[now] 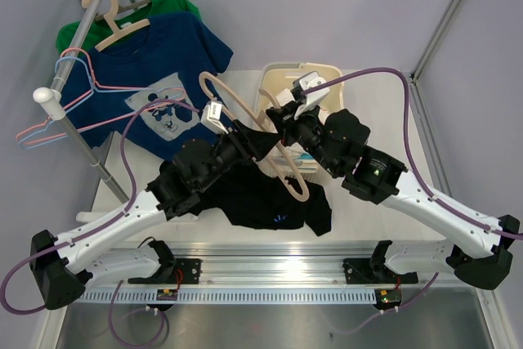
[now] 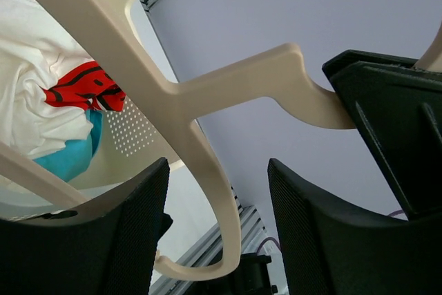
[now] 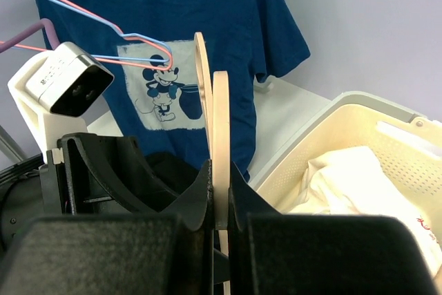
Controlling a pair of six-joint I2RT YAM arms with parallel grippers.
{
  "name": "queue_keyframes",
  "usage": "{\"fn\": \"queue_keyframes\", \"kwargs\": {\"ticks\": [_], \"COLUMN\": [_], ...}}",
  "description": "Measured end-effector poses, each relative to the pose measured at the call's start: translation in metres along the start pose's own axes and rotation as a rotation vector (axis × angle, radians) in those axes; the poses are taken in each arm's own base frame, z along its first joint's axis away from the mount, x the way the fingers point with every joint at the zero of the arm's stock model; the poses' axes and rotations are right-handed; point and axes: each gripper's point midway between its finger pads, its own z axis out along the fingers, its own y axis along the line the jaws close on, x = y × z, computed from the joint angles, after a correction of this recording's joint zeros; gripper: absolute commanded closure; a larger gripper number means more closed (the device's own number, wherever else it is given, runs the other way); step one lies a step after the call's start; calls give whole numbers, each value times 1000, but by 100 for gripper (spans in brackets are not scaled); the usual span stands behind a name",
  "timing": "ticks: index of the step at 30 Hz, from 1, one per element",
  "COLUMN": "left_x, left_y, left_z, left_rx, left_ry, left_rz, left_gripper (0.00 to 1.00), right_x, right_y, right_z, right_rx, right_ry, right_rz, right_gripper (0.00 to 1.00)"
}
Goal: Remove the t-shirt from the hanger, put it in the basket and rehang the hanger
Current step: Place the hanger at the clothesline.
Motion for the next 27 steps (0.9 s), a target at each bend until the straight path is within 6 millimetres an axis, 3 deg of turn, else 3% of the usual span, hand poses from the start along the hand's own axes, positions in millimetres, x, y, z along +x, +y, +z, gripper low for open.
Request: {"fn": "queue_keyframes", "kwargs": {"ticks": [13, 20, 22, 23, 27], "left_x": [1, 7, 10, 11, 5], "left_y": [4, 10, 13, 14, 14], "left_z": [3, 8, 10, 11, 14], "left_rx": [-15, -34, -42, -44, -48], "left_ry": [-4, 10, 16, 17, -12], "left_rz": [-15, -17, -17, -19, -58], "left_gripper": [57, 58, 65, 77, 100], "right_x": [5, 3, 3, 3, 1], "right_y": [-10, -9, -9, -9, -11], "right_z": [3, 3, 3, 3, 1], "right_rx": [67, 68, 68, 68, 80], "right_ry": [-18, -27, -27, -27, -36], "right_rz": [37, 62, 64, 65, 73], "right_gripper": [100, 100, 100, 100, 100]}}
